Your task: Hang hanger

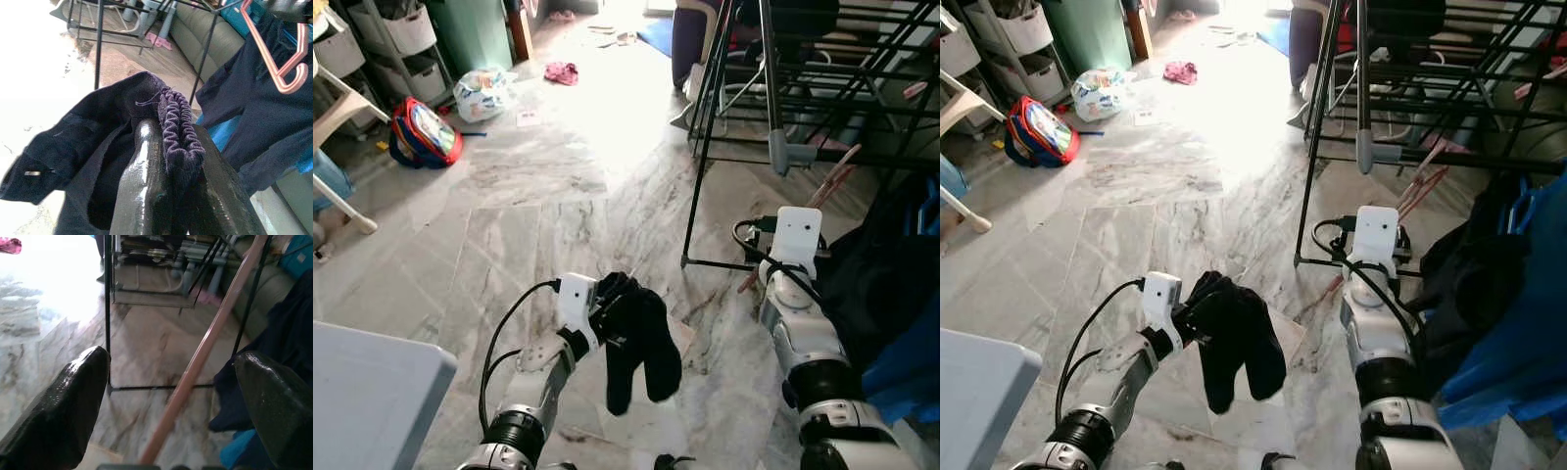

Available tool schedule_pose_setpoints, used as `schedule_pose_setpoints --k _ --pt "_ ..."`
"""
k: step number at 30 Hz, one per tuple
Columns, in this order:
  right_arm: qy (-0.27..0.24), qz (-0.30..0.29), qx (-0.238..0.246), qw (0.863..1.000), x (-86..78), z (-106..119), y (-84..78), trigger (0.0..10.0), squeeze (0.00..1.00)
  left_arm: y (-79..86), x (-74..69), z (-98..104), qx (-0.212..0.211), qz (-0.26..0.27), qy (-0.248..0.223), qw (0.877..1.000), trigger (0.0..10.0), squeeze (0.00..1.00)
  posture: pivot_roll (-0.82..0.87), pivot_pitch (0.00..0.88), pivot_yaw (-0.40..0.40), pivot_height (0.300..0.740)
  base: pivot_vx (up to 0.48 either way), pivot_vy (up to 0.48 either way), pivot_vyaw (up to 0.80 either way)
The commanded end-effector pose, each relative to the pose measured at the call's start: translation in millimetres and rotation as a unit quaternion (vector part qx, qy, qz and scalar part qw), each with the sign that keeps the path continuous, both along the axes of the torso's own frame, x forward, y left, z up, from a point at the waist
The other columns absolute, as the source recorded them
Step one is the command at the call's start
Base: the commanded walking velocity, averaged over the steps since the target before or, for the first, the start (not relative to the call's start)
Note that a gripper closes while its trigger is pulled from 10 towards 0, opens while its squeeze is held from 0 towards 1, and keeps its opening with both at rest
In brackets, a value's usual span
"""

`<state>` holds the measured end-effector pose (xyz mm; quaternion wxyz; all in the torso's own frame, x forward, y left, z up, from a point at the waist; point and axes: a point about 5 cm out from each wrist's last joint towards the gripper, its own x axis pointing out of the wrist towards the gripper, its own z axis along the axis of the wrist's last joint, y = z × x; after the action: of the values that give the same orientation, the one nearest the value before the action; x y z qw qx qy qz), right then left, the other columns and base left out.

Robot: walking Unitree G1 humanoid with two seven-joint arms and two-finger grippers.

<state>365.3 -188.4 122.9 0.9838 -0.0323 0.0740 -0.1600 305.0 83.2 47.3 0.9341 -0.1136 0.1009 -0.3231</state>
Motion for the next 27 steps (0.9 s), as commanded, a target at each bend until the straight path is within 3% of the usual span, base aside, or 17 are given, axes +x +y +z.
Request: schedule_pose_setpoints --k 1,12,19,27 --pt "0.019 -0.005 0.022 1.000 -0.2 -8 -3.3 10.0 0.00 -1.0 -1.0 3 0.000 -0.013 -0.009 1.000 10.0 0.00 -0.02 0.189 0.003 0.740 0.000 0.000 0.00" --pt "0.053 -0.047 0.037 0.997 -5.7 -23 -28.2 10.0 0.00 -0.5 -3.7 2 0.002 -0.018 -0.004 1.000 10.0 0.00 -0.02 0.191 0.007 0.740 0.000 0.000 0.00" --pt "0.040 -0.065 -0.007 0.997 -13.8 -23 -46.5 10.0 0.00 -6.5 -5.2 1 0.000 -0.027 -0.001 1.000 10.0 0.00 -0.03 0.190 0.008 0.740 0.000 0.000 0.00" --pt "-0.014 -0.085 -0.086 0.993 -15.6 -4 -47.0 10.0 0.00 -8.7 -2.5 4 -0.004 -0.026 -0.002 1.000 10.0 0.00 -0.04 0.184 0.006 0.740 0.000 0.000 0.00"
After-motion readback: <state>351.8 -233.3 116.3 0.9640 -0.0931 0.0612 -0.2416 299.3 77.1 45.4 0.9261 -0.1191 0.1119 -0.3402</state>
